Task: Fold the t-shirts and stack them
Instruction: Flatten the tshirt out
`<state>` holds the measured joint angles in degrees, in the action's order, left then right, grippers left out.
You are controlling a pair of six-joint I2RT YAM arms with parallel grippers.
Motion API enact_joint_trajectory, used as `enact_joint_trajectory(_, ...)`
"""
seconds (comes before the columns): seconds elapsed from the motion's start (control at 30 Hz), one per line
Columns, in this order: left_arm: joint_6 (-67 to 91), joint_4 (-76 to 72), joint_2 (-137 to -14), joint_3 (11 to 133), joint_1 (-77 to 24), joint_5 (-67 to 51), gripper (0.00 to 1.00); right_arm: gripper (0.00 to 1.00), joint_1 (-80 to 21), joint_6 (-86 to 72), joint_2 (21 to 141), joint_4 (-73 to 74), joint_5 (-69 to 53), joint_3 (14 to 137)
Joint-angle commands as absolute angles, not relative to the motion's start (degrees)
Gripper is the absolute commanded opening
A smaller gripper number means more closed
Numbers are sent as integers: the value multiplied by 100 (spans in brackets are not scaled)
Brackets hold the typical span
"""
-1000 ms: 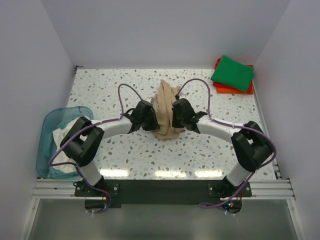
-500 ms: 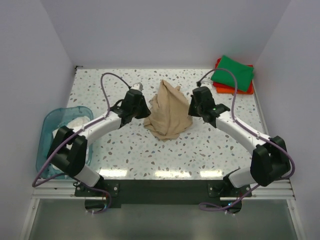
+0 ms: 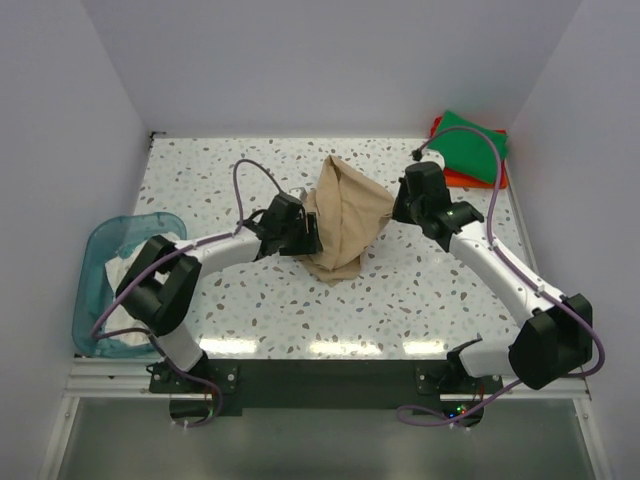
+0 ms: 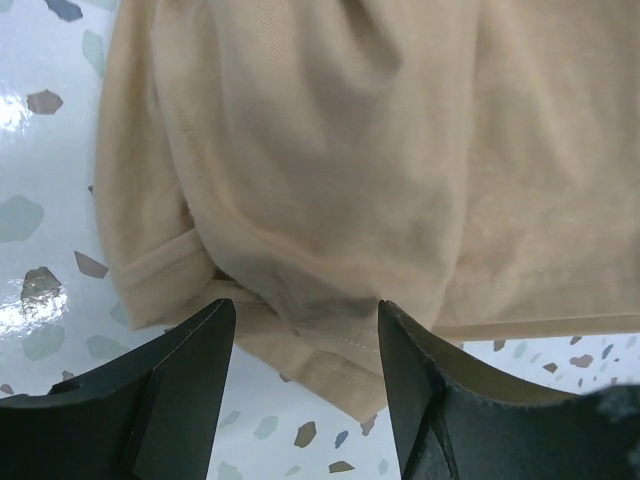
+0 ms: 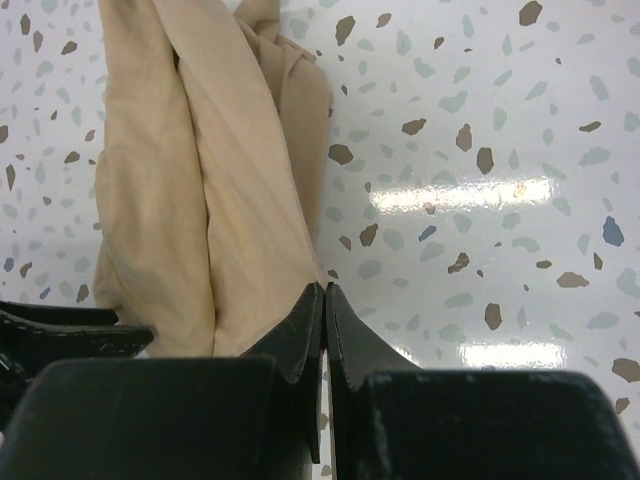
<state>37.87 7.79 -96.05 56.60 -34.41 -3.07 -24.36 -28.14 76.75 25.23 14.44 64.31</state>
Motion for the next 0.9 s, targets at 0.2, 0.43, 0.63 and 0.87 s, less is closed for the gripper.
enact_joint_trajectory(0.2, 3841, 151, -10037, 5669, -3445, -465, 65, 0, -2373, -2619, 7532, 2689, 1529, 6846)
enact_joint_trajectory(0.43, 3981, -124, -10178, 5923, -3445, -589, 29, 0, -2320, -2610, 7734, 2742, 1486, 7092)
enact_joint_trajectory(0.63, 3885, 544, -9512, 6134, -3419, -291, 0, 0, -2224, -2505, 7770, 2882, 1590, 7251)
enact_joint_trajectory(0.87, 3665, 1616, -8263, 6381, -3016, 395, 0, 0, -1846, -2347, 7665, 3304, 1793, 7655)
